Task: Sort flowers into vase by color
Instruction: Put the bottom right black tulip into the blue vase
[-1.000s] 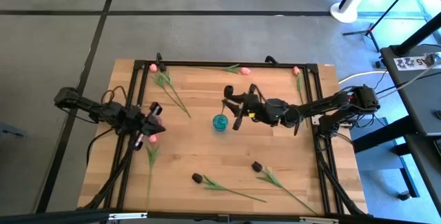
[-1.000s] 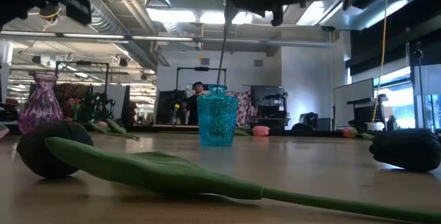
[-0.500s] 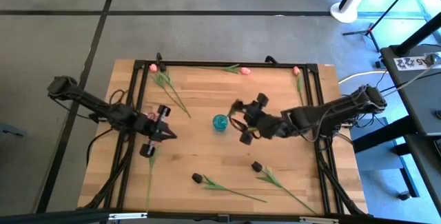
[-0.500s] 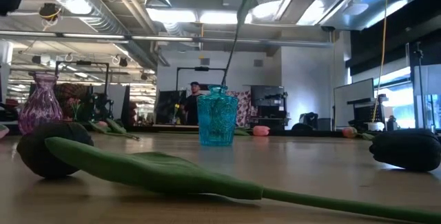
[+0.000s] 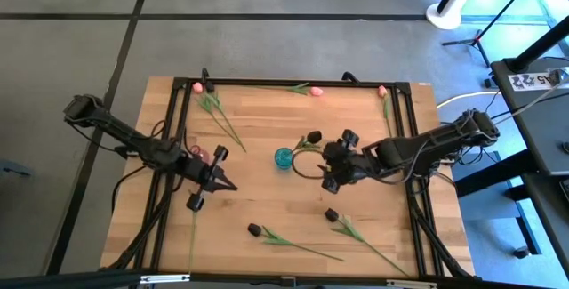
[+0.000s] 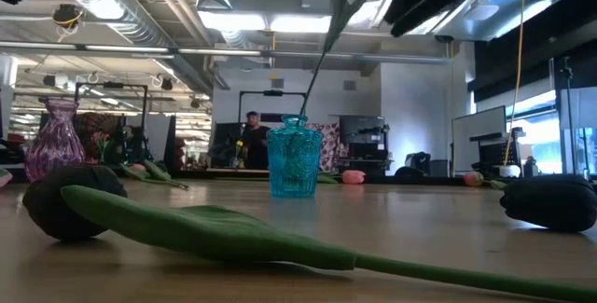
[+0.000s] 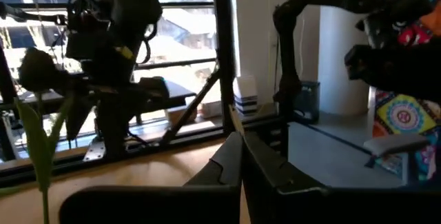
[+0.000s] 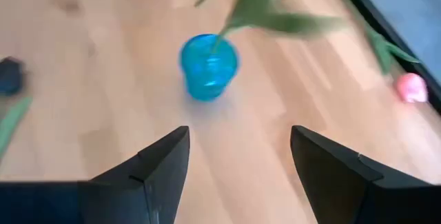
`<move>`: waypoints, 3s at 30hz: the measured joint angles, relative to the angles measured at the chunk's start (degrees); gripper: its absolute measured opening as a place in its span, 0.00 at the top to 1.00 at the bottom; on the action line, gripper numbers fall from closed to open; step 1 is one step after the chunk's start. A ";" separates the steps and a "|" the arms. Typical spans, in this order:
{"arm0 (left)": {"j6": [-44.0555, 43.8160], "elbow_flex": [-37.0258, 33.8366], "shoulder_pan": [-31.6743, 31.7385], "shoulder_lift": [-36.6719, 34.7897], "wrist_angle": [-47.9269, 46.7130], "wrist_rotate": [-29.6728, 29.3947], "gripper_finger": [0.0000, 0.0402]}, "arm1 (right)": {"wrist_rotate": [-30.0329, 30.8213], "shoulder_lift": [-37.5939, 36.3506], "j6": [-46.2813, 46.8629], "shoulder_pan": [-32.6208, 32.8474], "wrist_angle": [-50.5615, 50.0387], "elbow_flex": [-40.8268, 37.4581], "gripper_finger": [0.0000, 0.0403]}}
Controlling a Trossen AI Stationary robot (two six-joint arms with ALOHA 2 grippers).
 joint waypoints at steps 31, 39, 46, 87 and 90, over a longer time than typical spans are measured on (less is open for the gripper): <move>-3.17 -0.15 -4.25 10.07 0.38 -9.79 1.00 | -21.16 26.01 39.18 17.88 -1.11 -2.36 0.53; -6.33 -0.15 -4.33 10.07 -1.01 -9.75 1.00 | -20.21 26.98 35.41 15.02 -1.18 -2.36 0.92; -4.72 -0.17 -5.48 10.07 3.97 -9.72 1.00 | -11.06 23.69 26.20 12.27 -3.13 4.66 0.94; -4.42 -0.17 -7.59 16.08 10.72 -9.75 0.76 | 16.37 20.15 -39.25 -5.99 64.49 17.29 0.98; -4.62 -0.17 -7.59 16.08 10.71 -9.79 0.76 | 17.45 19.82 -39.65 -4.99 62.89 17.55 0.98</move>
